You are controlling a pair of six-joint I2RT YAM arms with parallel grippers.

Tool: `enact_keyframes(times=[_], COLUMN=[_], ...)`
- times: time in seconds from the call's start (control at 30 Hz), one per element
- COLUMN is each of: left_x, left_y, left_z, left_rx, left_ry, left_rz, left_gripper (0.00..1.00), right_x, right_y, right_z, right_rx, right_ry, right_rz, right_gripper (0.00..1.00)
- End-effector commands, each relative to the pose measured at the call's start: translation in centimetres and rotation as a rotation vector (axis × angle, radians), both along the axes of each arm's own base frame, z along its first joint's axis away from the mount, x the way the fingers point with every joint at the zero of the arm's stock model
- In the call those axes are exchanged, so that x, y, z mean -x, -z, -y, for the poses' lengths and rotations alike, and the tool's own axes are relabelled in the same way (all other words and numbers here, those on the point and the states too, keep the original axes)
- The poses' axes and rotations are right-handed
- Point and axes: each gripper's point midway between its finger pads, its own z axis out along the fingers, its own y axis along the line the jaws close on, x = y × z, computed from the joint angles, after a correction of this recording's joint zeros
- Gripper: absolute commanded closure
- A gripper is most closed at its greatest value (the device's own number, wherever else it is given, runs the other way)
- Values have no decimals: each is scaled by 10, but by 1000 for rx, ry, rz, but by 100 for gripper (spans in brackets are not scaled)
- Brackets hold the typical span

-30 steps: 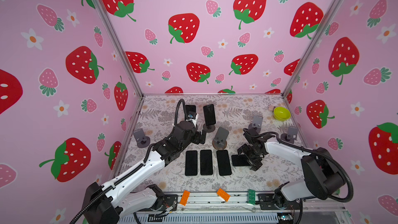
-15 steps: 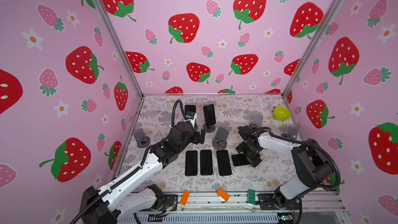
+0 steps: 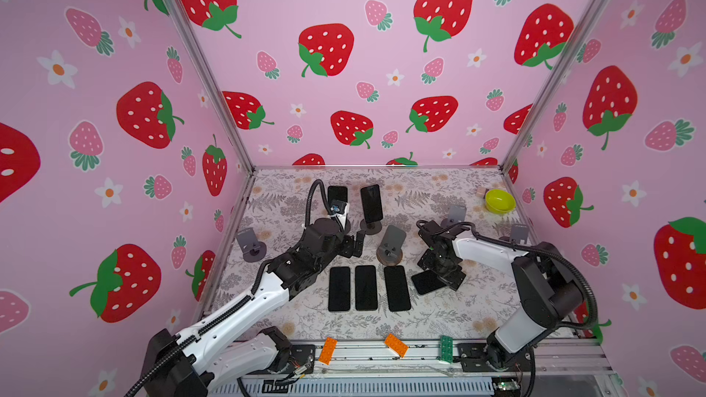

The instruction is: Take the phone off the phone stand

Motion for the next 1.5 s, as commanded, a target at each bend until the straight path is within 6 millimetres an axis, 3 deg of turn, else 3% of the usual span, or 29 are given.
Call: enact_keyframes(times=[0.0,0.2,0.67,0.8,1.07,1.37,1.47], left_x=[-4,-7,-18,-22,-27,-26,-26], left_y=[-3,-8,-30,-26,-23,-17,-14], left_z=[-5,-17,-63,-65,-56,-58,-59], left_rx=[-12,-53,20,50,83,67,54], left_ry=[-24,-70,-231,-240,-218,-223,-228], left_rz=[28,62,135,114,86,69,67], left_gripper=[1,1,1,1,1,1,1], right_x=[16,14,5,11,28,20,24], right_y=[8,4,-16,-17,-18,0,5], right_z=[17,20,-10,2,10,-17,-14], right_rx=[81,93,22,69,57,-72,-74], right_ry=[-109,-243,-589,-511,-259,-231,-218], right_rz=[-54,-13,199,165,71,60,44], right_gripper=[0,2,5,0,0,0,0])
